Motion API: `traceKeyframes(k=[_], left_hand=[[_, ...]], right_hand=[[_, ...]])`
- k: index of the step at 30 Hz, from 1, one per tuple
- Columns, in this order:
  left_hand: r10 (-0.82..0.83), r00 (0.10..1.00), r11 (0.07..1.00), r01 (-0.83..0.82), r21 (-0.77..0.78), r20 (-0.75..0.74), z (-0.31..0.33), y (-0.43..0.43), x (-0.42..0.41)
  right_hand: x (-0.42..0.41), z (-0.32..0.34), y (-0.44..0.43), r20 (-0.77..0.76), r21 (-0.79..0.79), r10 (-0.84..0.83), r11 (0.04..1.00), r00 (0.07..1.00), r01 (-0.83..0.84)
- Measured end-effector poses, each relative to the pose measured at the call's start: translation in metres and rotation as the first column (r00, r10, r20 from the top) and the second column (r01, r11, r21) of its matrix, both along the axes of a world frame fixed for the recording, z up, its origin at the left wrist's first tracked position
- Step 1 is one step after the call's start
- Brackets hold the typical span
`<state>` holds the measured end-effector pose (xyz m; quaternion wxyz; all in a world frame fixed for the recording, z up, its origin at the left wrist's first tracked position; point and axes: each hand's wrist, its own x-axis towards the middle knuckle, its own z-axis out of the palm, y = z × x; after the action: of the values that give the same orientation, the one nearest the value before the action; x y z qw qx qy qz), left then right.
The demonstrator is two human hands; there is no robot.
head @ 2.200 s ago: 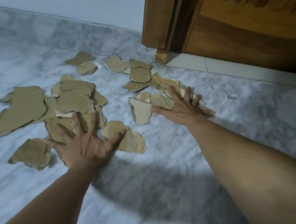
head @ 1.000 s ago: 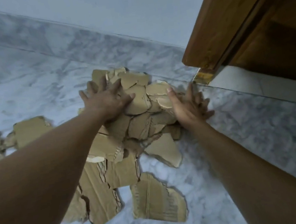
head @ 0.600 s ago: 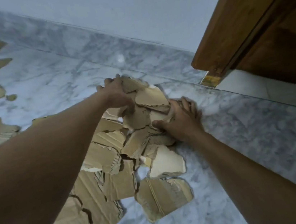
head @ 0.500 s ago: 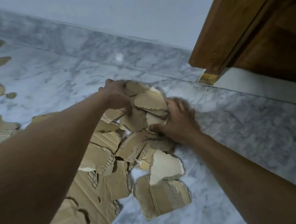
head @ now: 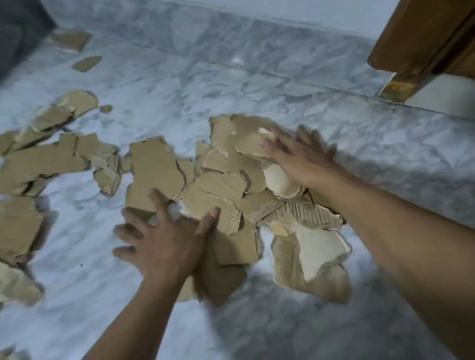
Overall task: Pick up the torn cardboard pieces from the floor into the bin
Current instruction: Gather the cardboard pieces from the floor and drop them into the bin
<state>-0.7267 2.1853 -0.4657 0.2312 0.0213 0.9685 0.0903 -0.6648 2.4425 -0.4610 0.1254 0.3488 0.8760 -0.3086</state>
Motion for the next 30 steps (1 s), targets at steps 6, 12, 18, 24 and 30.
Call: traceKeyframes(k=[6, 12, 18, 24, 30], left_hand=[[0.096, 0.995, 0.951, -0.09, 0.296, -0.008, 0.003, 0.008, 0.017], [0.173, 0.969, 0.797, -0.243, 0.553, 0.176, 0.011, 0.005, 0.004], [0.164, 0.959, 0.662, -0.28, 0.695, 0.23, 0.012, -0.007, 0.005], [0.086, 0.951, 0.372, -0.307, 0.876, 0.297, 0.008, -0.027, 0.004], [0.081, 0.934, 0.25, -0.356, 0.9, 0.347, 0.041, -0.027, 0.007]], right_hand=[[0.005, -0.008, -0.07, -0.117, 0.078, 0.067, 0.995, 0.991, -0.058], [-0.009, 0.008, -0.089, -0.149, -0.256, -0.171, 0.958, 0.974, 0.129], [-0.012, 0.0, -0.12, -0.201, -0.385, -0.209, 0.915, 0.957, 0.119], [-0.007, 0.0, -0.154, -0.272, -0.392, -0.138, 0.92, 0.952, 0.021], [0.007, 0.036, -0.152, -0.371, -0.442, -0.214, 0.896, 0.904, 0.03]])
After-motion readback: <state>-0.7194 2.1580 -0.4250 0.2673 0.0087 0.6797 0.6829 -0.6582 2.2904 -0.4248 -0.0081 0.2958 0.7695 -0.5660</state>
